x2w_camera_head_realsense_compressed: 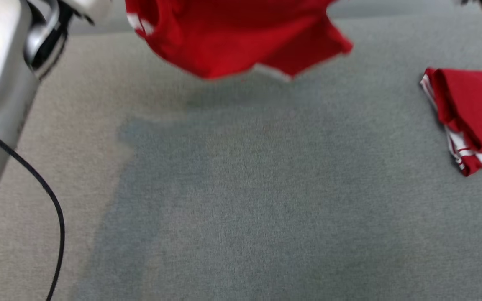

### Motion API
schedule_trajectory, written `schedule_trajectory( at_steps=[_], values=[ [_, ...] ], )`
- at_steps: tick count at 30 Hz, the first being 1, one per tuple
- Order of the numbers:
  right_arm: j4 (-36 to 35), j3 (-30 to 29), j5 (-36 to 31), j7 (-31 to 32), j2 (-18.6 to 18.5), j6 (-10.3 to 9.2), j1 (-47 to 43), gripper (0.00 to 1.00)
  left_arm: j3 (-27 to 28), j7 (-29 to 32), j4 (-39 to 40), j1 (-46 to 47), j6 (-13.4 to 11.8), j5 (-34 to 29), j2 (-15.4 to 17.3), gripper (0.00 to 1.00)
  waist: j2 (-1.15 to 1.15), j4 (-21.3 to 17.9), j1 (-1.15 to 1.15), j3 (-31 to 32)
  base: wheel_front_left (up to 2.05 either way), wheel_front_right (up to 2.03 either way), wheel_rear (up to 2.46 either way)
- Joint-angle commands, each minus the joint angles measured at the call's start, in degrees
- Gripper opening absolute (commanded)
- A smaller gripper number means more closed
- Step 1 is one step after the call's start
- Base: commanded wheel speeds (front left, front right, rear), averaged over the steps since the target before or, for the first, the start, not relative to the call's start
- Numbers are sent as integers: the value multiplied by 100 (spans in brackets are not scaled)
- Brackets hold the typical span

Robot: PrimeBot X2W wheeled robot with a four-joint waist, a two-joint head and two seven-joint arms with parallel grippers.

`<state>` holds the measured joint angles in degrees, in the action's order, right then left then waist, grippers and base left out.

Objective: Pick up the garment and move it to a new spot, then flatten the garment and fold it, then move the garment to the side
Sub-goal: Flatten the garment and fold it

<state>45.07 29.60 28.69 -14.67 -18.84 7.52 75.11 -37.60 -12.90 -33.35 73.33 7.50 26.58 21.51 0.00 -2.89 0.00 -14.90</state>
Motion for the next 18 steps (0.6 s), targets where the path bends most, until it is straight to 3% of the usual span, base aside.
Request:
schedule_trajectory(
  at_steps=[1,4,9,14,18],
  values=[
    [112,-89,-98,-33,-19,-5,93,0,28,-83,-103,177,-9,-88,10,0,0,-31,0,-632,0,0,0],
    [90,-541,-535,-51,160,-5,521,0,100,-213,-452,704,-8,-394,-83,0,0,-61,0,-1180,0,0,0],
    [-379,-1324,-1292,-50,369,-4,671,0,494,-225,-130,984,-9,-875,-225,0,0,-58,0,-1968,0,0,0],
    [-740,-1504,-1567,-51,499,-3,99,0,527,-228,285,377,-8,-977,-436,0,0,29,0,-2235,0,0,0],
    [-1022,-1391,-1435,-52,332,-3,-650,0,319,-229,796,-377,-7,-906,-467,0,0,115,0,-2086,0,0,0]
  ],
)
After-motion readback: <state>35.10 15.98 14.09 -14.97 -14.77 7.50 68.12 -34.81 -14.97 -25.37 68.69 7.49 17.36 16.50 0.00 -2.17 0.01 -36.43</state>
